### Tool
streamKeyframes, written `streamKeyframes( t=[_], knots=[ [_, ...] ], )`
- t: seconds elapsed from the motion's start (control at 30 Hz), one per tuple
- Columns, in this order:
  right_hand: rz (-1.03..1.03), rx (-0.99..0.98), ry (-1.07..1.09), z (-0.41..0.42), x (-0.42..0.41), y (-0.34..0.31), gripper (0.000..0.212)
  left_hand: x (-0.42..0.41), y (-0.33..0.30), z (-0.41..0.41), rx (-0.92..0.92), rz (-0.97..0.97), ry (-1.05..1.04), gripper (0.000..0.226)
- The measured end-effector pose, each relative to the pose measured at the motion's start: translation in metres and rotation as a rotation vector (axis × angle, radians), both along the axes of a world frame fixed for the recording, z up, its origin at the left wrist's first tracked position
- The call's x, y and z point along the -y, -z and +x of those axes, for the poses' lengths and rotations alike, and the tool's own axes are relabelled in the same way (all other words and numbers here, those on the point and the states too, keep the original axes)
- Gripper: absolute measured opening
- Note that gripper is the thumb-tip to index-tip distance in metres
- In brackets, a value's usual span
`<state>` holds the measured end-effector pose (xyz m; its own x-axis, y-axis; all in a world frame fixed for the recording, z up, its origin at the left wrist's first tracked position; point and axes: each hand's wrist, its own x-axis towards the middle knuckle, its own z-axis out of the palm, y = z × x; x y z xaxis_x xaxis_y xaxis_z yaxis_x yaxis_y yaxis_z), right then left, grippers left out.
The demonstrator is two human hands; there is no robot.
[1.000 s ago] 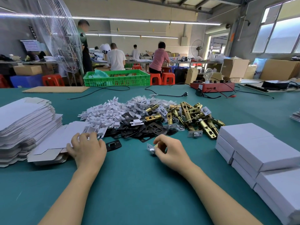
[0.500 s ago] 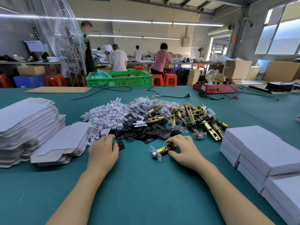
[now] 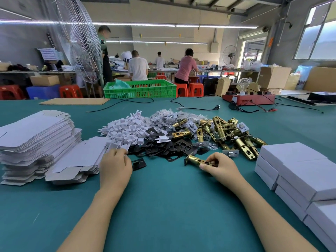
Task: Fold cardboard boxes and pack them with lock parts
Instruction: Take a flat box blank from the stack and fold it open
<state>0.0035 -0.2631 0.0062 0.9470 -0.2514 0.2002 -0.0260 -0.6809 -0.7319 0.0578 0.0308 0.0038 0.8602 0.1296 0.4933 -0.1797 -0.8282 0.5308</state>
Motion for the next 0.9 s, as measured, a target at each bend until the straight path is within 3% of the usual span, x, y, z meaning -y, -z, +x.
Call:
streamKeyframes(
  t=[0.1,0.27,0.43,0.53,0.67,0.8,0.83,0.9],
  knots=[
    [-0.018,0.009,0.003,0.0,-0.001,0.0,0.021,-0.012,-0.009,-0.001,0.046,0.033,-0.227,0.03],
    [-0.072,0.01,-0.013,0.0,0.0,0.002,0.023,-0.038,-0.012,0.002,-0.332,0.217,-0.461,0.053],
    [-0.113,0.035,-0.057,0.0,0.0,0.003,0.021,-0.037,-0.008,0.0,-0.45,0.325,-0.492,0.03],
    [-0.117,0.046,-0.067,-0.001,0.0,0.003,0.02,-0.037,-0.008,-0.001,-0.344,0.284,-0.537,0.024],
    [-0.096,0.056,-0.066,0.0,0.0,0.004,0.02,-0.028,-0.011,-0.003,-0.03,0.156,-0.508,0.018],
    [-0.004,0.176,-0.036,0.001,-0.001,0.007,0.014,0.003,-0.021,-0.012,0.537,0.07,-0.184,0.016],
    [0.0,0.228,-0.026,0.001,-0.002,0.007,0.012,0.014,-0.023,-0.017,0.588,0.032,-0.089,0.017],
    [-0.016,0.322,-0.005,0.0,-0.005,0.007,0.012,0.037,-0.024,-0.025,0.483,-0.19,0.069,0.018]
  ],
)
